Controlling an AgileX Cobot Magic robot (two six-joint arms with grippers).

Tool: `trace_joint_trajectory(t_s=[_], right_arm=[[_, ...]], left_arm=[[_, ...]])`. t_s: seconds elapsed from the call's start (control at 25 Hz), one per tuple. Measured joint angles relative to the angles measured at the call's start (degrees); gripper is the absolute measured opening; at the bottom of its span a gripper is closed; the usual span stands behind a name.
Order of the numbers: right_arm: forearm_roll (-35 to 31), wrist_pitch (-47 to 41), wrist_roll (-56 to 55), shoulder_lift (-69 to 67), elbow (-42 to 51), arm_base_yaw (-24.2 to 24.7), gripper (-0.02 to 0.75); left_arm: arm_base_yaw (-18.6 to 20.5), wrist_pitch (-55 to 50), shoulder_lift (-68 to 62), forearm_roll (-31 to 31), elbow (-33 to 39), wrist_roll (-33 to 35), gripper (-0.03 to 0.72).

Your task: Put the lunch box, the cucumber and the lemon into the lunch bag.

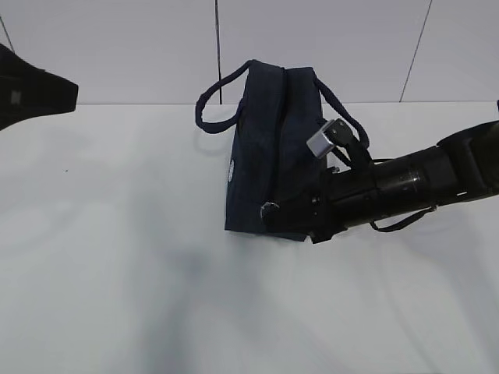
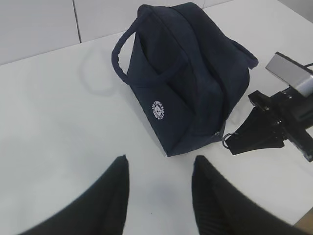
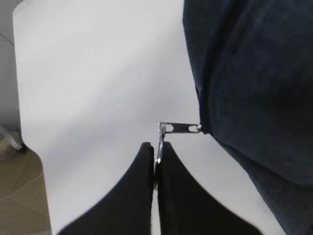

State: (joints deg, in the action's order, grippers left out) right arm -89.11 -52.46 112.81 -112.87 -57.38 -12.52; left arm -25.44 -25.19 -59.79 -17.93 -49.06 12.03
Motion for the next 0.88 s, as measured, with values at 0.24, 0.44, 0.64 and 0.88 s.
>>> trace_joint_trajectory(t_s=[0.24, 0.44, 0.64, 0.88], right_arm=[[2.2, -3.8, -3.7, 2.9, 0.0, 0.0, 0.001], [4.9, -5.5, -6.2, 6.4, 0.0, 0.0, 0.001], [5.6, -5.6, -7.2, 10.2, 0.0, 0.0, 0.001], [6.2, -2.7, -7.7, 15.7, 0.0, 0.0, 0.001]], left_arm=[[0.0, 0.0, 0.0, 0.0, 0.0, 0.0, 0.308], [0.0, 0.0, 0.0, 0.0, 0.0, 0.0, 0.308], [0.0, 0.0, 0.0, 0.0, 0.0, 0.0, 0.308], [0.0, 0.0, 0.0, 0.0, 0.0, 0.0, 0.308]])
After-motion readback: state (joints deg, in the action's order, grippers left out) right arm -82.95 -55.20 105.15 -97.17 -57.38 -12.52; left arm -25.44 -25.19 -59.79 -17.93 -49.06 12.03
